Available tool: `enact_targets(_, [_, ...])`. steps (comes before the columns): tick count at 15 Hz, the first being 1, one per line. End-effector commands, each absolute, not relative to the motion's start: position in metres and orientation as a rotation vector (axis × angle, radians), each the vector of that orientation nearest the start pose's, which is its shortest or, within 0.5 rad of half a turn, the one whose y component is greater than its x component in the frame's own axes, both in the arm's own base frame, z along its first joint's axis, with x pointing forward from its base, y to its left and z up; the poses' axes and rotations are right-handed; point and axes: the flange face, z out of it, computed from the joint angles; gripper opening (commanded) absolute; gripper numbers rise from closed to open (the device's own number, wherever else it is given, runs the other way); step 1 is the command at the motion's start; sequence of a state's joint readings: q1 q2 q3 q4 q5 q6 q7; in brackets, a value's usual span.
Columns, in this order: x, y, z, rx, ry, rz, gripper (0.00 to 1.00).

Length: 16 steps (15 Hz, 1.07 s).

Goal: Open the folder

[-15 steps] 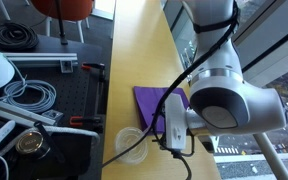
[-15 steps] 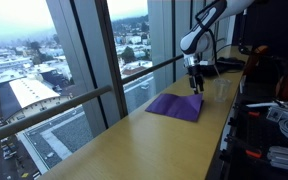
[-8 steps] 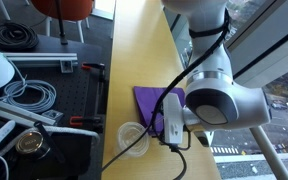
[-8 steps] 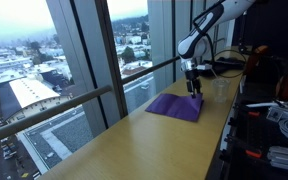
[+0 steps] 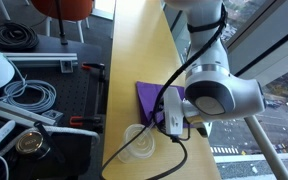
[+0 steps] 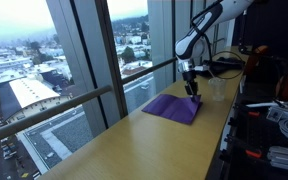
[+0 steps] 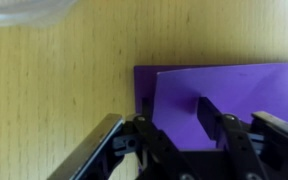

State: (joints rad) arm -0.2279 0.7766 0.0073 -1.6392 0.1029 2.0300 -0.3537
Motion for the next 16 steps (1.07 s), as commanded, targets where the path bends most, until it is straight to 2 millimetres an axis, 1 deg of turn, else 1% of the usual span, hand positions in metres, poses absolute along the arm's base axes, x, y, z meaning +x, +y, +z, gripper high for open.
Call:
enact_targets(1, [0.627, -0.135, 0.138, -2.908, -0.085, 0.492, 0.22])
enact_targets(2, [0.627, -0.135, 0.139, -2.908, -0.086, 0.492, 0.15])
enact_targets(3, [0.627, -0.133, 0.140, -2.908, -0.090, 0.494, 0.06])
enact_targets(4, [0.627, -0.132, 0.141, -2.910, -0.092, 0.494, 0.02])
enact_targets(5, [0.627, -0.131, 0.143, -2.913, -0.096, 0.493, 0.00])
enact_targets(7, [0.626, -0.129, 0.155, -2.935, -0.113, 0.474, 0.00])
enact_targets(11, [0.620, -0.130, 0.190, -2.973, -0.141, 0.454, 0.00])
enact_targets(14, [0.611, -0.137, 0.204, -3.000, -0.140, 0.470, 0.00])
enact_targets(16, [0.609, -0.144, 0.214, -3.014, -0.139, 0.473, 0.00])
